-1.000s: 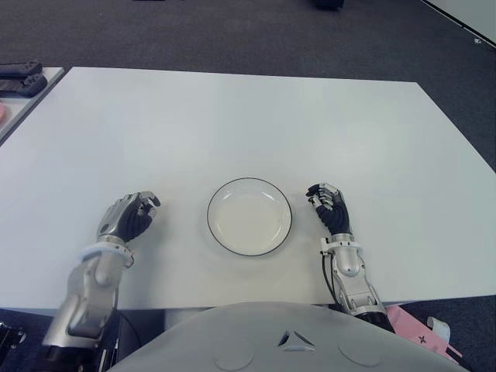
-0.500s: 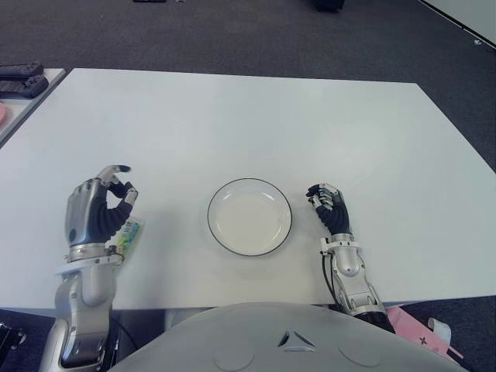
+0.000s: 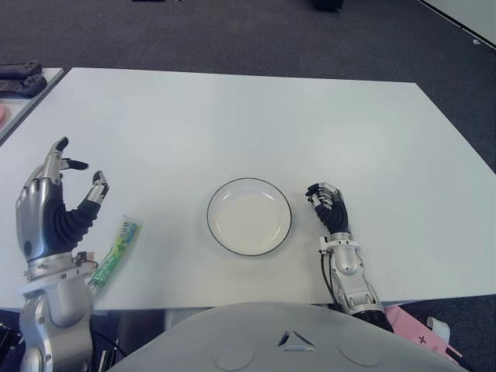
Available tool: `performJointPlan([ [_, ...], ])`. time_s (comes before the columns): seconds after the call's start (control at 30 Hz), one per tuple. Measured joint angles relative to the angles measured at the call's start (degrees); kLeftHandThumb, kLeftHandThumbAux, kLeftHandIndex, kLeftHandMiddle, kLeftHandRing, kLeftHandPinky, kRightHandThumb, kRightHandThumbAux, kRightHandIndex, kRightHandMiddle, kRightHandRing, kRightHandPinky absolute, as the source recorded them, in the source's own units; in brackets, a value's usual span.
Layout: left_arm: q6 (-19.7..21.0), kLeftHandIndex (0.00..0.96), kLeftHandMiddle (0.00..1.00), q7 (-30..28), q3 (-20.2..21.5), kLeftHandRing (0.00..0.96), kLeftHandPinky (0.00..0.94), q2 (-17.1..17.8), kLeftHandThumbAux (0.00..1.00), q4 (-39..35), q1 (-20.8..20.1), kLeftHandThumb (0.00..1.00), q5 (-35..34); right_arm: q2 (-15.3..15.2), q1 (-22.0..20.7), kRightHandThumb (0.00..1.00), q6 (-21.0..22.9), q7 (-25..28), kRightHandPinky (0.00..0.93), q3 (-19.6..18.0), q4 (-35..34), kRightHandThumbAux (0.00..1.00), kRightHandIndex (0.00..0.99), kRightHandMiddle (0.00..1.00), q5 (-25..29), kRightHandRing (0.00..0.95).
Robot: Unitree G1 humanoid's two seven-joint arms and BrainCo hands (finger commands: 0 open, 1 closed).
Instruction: Put the toothpaste on the table into the plate.
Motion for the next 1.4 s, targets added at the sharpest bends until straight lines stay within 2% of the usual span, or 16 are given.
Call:
performJointPlan([
  [0.23,-0.26,0.000,0.058,1.64,1.20,0.129,0.244,-3.41,0.302,0.72,-0.08,0.532,1.47,-0.03,-0.27,0.700,0.06,0.02,0.459,0.24,0.24,0.735,0.427,0.510,-0.10,0.495],
  [0.3,-0.75,0.000,0.051,3.02,1.30,0.122,0.213,-4.31,0.289,1.08,0.29,0.530,2.99,-0.04,-0.31,0.700,0.06,0.01,0.463,0.24,0.34,0.734,0.427,0.512,-0.10,0.496],
  [0.4,-0.68,0.000,0.063,4.56,1.62,0.147,0.258,-5.44,0.256,1.47,0.71,0.532,5.92,-0.04,-0.41,0.701,0.05,0.01,0.464,0.26,0.40,0.734,0.428,0.513,-0.10,0.499],
  [0.53,0.26,0.000,0.076,5.19,2.01,0.165,0.279,-6.45,0.237,1.88,1.15,0.543,9.61,-0.09,-0.45,0.701,0.05,-0.05,0.460,0.29,0.43,0.734,0.427,0.513,-0.11,0.498],
  [0.7,0.54,0.000,0.096,4.48,3.48,0.179,0.287,-6.61,0.228,1.71,1.33,0.560,10.60,-0.18,-0.46,0.699,0.04,-0.07,0.469,0.45,0.43,0.734,0.428,0.507,-0.13,0.494],
  [0.83,2.19,0.000,0.095,-1.69,4.55,0.169,0.266,-6.03,0.223,-0.74,2.60,0.554,10.53,-0.22,-0.46,0.698,0.05,0.04,0.459,0.58,0.36,0.734,0.428,0.499,-0.11,0.486],
  [0.97,4.34,0.000,0.029,-10.13,5.27,0.090,0.190,-5.74,0.226,-4.60,4.84,0.531,11.27,-0.14,-0.41,0.698,0.04,0.06,0.458,0.84,0.14,0.735,0.426,0.497,-0.10,0.482],
  [1.0,4.71,0.000,0.030,-11.90,5.35,0.093,0.203,-5.72,0.225,-5.45,5.27,0.525,11.62,-0.12,-0.40,0.698,0.04,0.05,0.460,0.86,0.11,0.735,0.426,0.498,-0.10,0.482],
  [1.1,5.64,0.000,0.111,-18.56,5.96,0.198,0.324,-5.26,0.210,-7.56,6.51,0.470,14.07,-0.14,-0.47,0.698,0.04,0.02,0.477,0.93,0.07,0.735,0.426,0.503,-0.12,0.491],
  [1.23,5.18,0.000,0.155,-24.46,7.96,0.242,0.357,-4.08,0.203,-6.91,7.90,0.427,16.43,-0.22,-0.52,0.698,0.04,0.01,0.476,1.07,0.03,0.735,0.427,0.504,-0.17,0.493],
  [1.33,3.89,0.000,0.160,-27.95,9.56,0.196,0.242,-2.81,0.200,-5.27,8.52,0.332,17.83,-0.29,-0.53,0.698,0.03,0.01,0.465,1.10,0.01,0.734,0.428,0.504,-0.16,0.492],
  [1.4,2.03,0.000,0.159,-29.70,10.10,0.175,0.204,-1.83,0.204,-3.47,8.72,0.298,18.59,-0.28,-0.51,0.698,-0.03,-0.03,0.468,1.06,0.00,0.734,0.428,0.505,-0.11,0.494],
])
